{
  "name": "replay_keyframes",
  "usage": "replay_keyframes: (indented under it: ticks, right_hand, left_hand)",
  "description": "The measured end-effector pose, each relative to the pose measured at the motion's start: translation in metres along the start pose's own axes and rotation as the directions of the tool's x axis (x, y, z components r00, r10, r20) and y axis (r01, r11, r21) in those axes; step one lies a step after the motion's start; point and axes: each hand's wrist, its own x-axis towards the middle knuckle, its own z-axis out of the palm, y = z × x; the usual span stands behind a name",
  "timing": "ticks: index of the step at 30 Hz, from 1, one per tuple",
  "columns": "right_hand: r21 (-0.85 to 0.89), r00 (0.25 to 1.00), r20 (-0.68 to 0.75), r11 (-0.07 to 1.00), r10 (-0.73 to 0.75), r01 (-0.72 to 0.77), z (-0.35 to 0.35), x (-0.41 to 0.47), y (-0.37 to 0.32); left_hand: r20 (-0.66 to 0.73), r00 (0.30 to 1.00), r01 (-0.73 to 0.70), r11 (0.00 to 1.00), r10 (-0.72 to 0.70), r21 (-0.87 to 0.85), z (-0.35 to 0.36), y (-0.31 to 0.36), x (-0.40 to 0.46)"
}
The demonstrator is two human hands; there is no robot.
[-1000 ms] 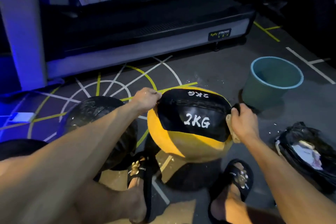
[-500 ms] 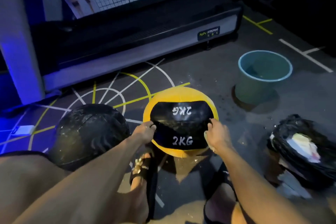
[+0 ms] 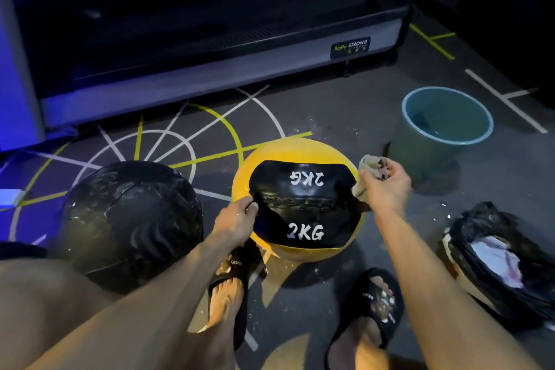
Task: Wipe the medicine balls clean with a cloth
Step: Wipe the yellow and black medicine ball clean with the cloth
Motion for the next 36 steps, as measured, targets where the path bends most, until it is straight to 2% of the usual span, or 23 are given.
replay_keyframes:
  ticks: [5,8,9,10,12,13,14,15,17,18,19,20,22,23,24,25,27,28,29,30,31,34,36]
  right_hand:
    - [-0.198,0.965,0.039,0.945,-0.258,0.260,0.045,-0.031,0.016]
    - [-0.198,0.931,0.042,0.911,-0.362,0.363,0.077,-0.051,0.015]
    - [-0.190,0.887,0.123,0.867,-0.445,0.461,0.088,-0.057,0.012]
    - [-0.180,0.804,0.269,0.793,-0.530,0.583,0.097,-0.066,0.008]
    - [-0.127,0.554,0.548,0.592,-0.627,0.796,0.105,-0.070,0.008]
    - [-0.119,0.489,0.613,0.540,-0.620,0.833,0.103,-0.063,0.009]
    - [-0.149,0.517,0.608,0.553,-0.602,0.820,0.099,-0.054,0.009]
    - [-0.210,0.616,0.540,0.618,-0.573,0.758,0.094,-0.043,0.009]
    - [-0.286,0.807,0.301,0.759,-0.508,0.584,0.090,-0.028,0.004]
    - [-0.286,0.832,0.249,0.783,-0.496,0.552,0.097,-0.028,0.002]
    - [-0.238,0.805,0.297,0.777,-0.514,0.583,0.107,-0.035,-0.005]
    - [-0.192,0.710,0.435,0.713,-0.554,0.674,0.119,-0.047,-0.009]
    - [-0.113,0.429,0.721,0.518,-0.544,0.848,0.136,-0.063,-0.003]
    - [-0.112,0.362,0.796,0.469,-0.486,0.876,0.135,-0.060,0.000]
    - [-0.151,0.377,0.801,0.454,-0.464,0.878,0.130,-0.051,0.000]
    - [-0.207,0.445,0.763,0.476,-0.469,0.855,0.122,-0.037,-0.001]
    - [-0.351,0.677,0.566,0.606,-0.470,0.714,0.100,-0.009,-0.005]
    - [-0.404,0.763,0.457,0.658,-0.456,0.635,0.091,0.000,-0.007]
    - [-0.414,0.792,0.408,0.681,-0.454,0.604,0.087,0.000,-0.009]
    - [-0.418,0.770,0.430,0.651,-0.472,0.633,0.090,-0.008,-0.009]
    - [-0.378,0.710,0.499,0.613,-0.496,0.694,0.093,-0.025,-0.008]
    - [-0.199,0.420,0.776,0.449,-0.471,0.871,0.100,-0.075,-0.002]
    - [-0.179,0.327,0.836,0.344,-0.441,0.922,0.101,-0.082,0.000]
  left_hand:
    - [-0.103,0.990,-0.103,0.991,0.094,-0.088,0.016,0.011,-0.020]
    - [-0.105,0.982,-0.169,0.978,0.156,-0.120,0.028,0.010,-0.022]
    - [-0.109,0.980,-0.178,0.978,0.165,-0.113,0.030,0.010,-0.022]
    - [-0.122,0.977,-0.185,0.978,0.173,-0.096,0.031,0.008,-0.021]
    - [-0.151,0.974,-0.180,0.981,0.168,-0.070,0.031,0.005,-0.020]
    - [-0.154,0.973,-0.183,0.981,0.171,-0.069,0.031,0.002,-0.019]
    - [-0.152,0.971,-0.196,0.978,0.183,-0.076,0.031,-0.002,-0.020]
    - [-0.142,0.971,-0.206,0.975,0.192,-0.087,0.031,-0.004,-0.020]
    - [-0.116,0.970,-0.224,0.970,0.214,-0.090,0.033,-0.001,-0.020]
    - [-0.103,0.969,-0.232,0.970,0.224,-0.071,0.033,0.002,-0.020]
    - [-0.101,0.968,-0.235,0.971,0.229,-0.051,0.034,0.006,-0.020]
    - [-0.104,0.966,-0.240,0.970,0.235,-0.041,0.033,0.008,-0.020]
    - [-0.093,0.966,-0.246,0.967,0.240,-0.063,0.032,0.007,-0.023]
    - [-0.090,0.969,-0.238,0.968,0.230,-0.085,0.030,0.004,-0.025]
    - [-0.088,0.973,-0.223,0.970,0.215,-0.096,0.029,0.000,-0.026]
    - [-0.090,0.976,-0.209,0.973,0.200,-0.100,0.029,-0.003,-0.027]
    - [-0.098,0.977,-0.200,0.975,0.191,-0.094,0.028,-0.006,-0.026]
    - [-0.090,0.977,-0.200,0.975,0.191,-0.096,0.029,-0.006,-0.024]
    - [-0.078,0.979,-0.197,0.976,0.190,-0.096,0.029,-0.005,-0.023]
    - [-0.064,0.980,-0.195,0.977,0.190,-0.087,0.028,-0.003,-0.022]
    - [-0.045,0.982,-0.188,0.979,0.185,-0.076,0.027,-0.002,-0.021]
    - [-0.002,0.987,-0.161,0.986,0.161,-0.048,0.021,-0.005,-0.022]
    - [0.045,0.987,-0.153,0.987,0.155,-0.054,0.015,-0.011,-0.020]
